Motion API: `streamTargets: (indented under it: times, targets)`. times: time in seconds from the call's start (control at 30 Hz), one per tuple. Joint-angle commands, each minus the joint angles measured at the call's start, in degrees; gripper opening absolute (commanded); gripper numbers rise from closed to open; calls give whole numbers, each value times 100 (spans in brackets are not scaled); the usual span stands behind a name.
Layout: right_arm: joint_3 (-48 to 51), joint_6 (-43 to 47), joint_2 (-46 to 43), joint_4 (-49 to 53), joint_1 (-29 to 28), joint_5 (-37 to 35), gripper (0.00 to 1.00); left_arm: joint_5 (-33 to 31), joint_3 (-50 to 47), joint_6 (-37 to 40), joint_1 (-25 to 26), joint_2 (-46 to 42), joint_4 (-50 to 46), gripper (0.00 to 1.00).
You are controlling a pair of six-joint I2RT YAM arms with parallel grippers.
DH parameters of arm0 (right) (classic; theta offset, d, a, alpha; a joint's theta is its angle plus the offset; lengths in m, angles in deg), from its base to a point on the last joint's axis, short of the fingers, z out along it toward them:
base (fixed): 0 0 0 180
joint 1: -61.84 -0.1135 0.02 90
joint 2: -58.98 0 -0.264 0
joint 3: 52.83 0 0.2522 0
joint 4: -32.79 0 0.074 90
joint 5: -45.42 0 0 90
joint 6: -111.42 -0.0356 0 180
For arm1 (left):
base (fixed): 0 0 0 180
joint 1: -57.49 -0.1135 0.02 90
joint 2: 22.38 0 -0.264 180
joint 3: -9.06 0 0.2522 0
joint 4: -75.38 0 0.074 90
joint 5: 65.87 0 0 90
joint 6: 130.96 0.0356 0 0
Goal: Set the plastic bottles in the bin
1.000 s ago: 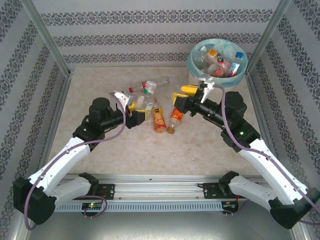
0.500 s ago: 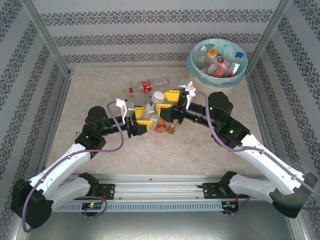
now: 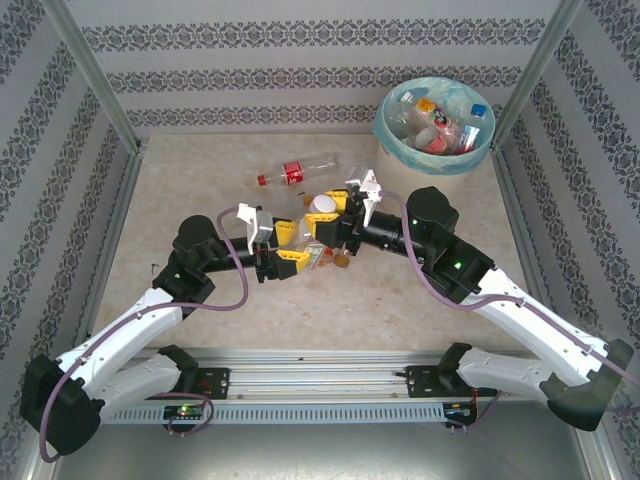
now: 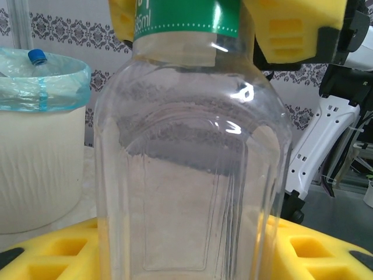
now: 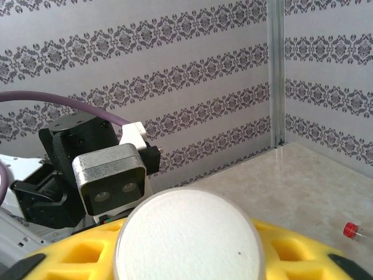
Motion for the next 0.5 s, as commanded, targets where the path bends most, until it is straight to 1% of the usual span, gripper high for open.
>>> streamTargets:
  times: [0.0, 0.1, 0.17, 0.23, 0.27, 0.37, 0.4, 0.47]
  targets:
    - [-98, 215, -32, -33, -19, -159, 33, 89, 114, 225, 150, -53, -105, 53]
    - [-88, 229, -42, -15, -14, -215, 27, -100, 118, 223, 156, -97, -136, 57]
    - [-85, 241, -57, -15, -15, -266, 25, -242, 88, 158, 165, -154, -73, 60]
    - [-60, 321, -100, -36, -14, -297, 25, -527, 41, 14, 166, -225, 69, 73]
    - [-48, 347, -127, -50, -19, -361, 24, -760, -10, -72, 165, -282, 181, 78]
    - [-40, 441, -279, 5, -19, -831, 21, -1374, -174, -175, 170, -512, 405, 96]
    - [-79, 518, -339, 93, -15, -1031, 20, -1572, -233, -169, 165, -595, 453, 100]
    - [-218, 729, -434, 296, 13, -1483, 20, -1881, -281, -129, 166, -755, 443, 100]
